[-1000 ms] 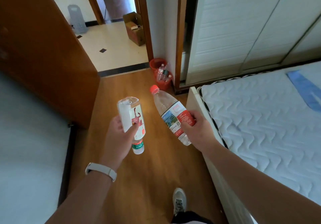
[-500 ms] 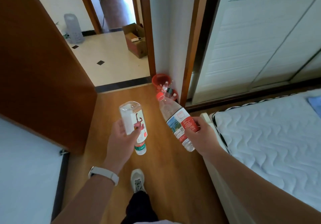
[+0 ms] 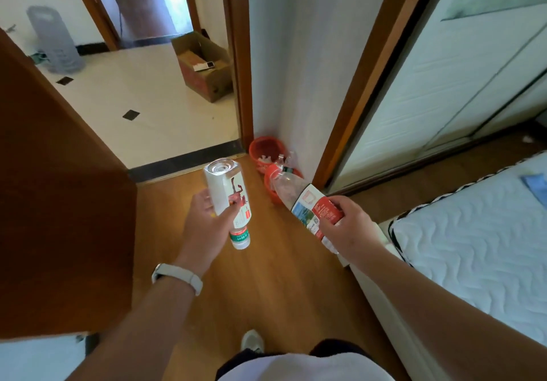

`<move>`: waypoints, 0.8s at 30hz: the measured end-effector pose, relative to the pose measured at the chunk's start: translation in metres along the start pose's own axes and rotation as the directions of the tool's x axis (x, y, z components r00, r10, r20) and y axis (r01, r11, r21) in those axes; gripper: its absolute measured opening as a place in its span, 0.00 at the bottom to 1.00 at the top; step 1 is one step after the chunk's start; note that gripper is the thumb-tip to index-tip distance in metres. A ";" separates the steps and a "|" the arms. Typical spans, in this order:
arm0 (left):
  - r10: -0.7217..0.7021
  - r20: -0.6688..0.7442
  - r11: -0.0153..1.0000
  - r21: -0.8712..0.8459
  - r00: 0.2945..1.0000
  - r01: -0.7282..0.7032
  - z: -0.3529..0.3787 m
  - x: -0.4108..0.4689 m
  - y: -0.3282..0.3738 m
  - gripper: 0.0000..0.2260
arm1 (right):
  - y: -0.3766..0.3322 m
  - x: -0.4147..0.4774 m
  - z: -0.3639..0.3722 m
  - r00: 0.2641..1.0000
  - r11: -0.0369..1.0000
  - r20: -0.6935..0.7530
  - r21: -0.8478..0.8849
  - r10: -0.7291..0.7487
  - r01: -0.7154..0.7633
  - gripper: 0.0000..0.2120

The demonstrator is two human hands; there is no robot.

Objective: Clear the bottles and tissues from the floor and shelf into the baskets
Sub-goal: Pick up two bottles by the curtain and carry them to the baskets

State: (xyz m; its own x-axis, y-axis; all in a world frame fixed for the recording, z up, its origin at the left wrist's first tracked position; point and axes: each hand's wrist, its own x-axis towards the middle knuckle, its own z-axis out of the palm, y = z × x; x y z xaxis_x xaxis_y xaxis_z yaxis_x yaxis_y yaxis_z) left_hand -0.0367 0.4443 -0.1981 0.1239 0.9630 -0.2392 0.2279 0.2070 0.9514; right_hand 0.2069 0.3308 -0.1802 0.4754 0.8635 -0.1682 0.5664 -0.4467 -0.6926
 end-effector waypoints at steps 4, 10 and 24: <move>-0.015 0.062 1.000 0.014 0.998 0.014 0.002 0.057 0.009 0.24 | -0.015 0.046 0.006 0.999 1.000 -0.028 -0.001 0.016 -0.016 0.24; -0.059 0.145 0.998 0.045 0.988 0.053 0.027 0.155 0.010 0.25 | -0.004 0.127 0.029 0.990 0.993 -0.070 0.035 0.118 -0.116 0.24; -0.216 0.232 0.959 0.235 0.948 0.161 0.126 0.381 0.005 0.21 | 0.053 0.366 0.084 0.873 0.867 0.057 0.100 0.485 -0.488 0.17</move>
State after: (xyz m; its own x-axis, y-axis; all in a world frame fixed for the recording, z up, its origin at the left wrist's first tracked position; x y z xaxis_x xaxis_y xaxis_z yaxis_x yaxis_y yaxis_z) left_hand 0.1336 0.7909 -0.3091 0.2921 0.8287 -0.4774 0.4654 0.3129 0.8280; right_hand 0.3543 0.6427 -0.3370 0.6515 0.5501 -0.5224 0.1918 -0.7857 -0.5882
